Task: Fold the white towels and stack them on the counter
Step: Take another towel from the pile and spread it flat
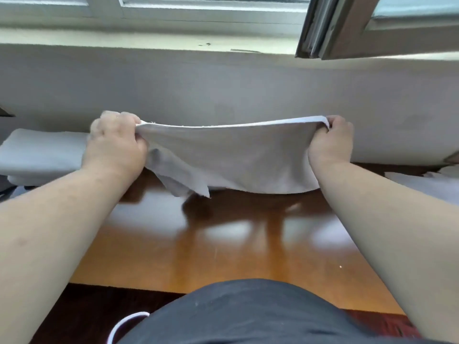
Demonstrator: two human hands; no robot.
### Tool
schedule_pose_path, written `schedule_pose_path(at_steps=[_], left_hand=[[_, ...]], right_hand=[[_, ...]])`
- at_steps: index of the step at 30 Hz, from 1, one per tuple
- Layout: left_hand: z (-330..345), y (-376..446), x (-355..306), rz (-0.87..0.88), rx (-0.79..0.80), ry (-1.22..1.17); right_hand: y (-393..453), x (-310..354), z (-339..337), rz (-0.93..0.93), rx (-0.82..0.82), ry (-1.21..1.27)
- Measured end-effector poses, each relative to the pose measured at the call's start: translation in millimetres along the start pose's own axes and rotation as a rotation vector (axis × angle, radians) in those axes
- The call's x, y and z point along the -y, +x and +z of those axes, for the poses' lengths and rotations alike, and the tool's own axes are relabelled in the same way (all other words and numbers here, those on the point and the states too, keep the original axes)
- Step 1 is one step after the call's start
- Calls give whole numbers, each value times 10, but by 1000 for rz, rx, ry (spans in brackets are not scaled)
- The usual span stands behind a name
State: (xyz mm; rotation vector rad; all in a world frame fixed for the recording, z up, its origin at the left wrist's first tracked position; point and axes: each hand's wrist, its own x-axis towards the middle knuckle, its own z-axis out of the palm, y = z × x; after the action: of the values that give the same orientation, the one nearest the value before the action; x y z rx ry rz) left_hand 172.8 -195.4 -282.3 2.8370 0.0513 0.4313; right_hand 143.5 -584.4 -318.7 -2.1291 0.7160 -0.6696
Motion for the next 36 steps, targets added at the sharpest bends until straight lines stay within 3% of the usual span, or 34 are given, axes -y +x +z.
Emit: schedule_pose_path(at_steps=[5,7,10,13,18,23,29,36], left_hand=[[-174,290,237,298,-197,-96],[-148,295,439,473,-108,20],[96,66,782,706,70,173],[412,-326,991,1026,443,501],[863,-774,1200,913,869,575],[1013,-1018,1178,788,1220,572],[1220,-1032,695,814,1117,432],[1700,-1034,-802,933,916,177]], right_hand=[[-167,82,-240,-295,-195,-14],[-421,-70,-266,-322,-133,-122],[-900,-449,-203,-289,125,-363],[-1424,-783,-127,-159,402,-607],[-1957,-1037,-16,54,686,-870],[-2166,-1121,-17,180,755,-931],[-2278,-1373,-179,256,839,-852],[-2450,-1678,-365,232,849,-716]])
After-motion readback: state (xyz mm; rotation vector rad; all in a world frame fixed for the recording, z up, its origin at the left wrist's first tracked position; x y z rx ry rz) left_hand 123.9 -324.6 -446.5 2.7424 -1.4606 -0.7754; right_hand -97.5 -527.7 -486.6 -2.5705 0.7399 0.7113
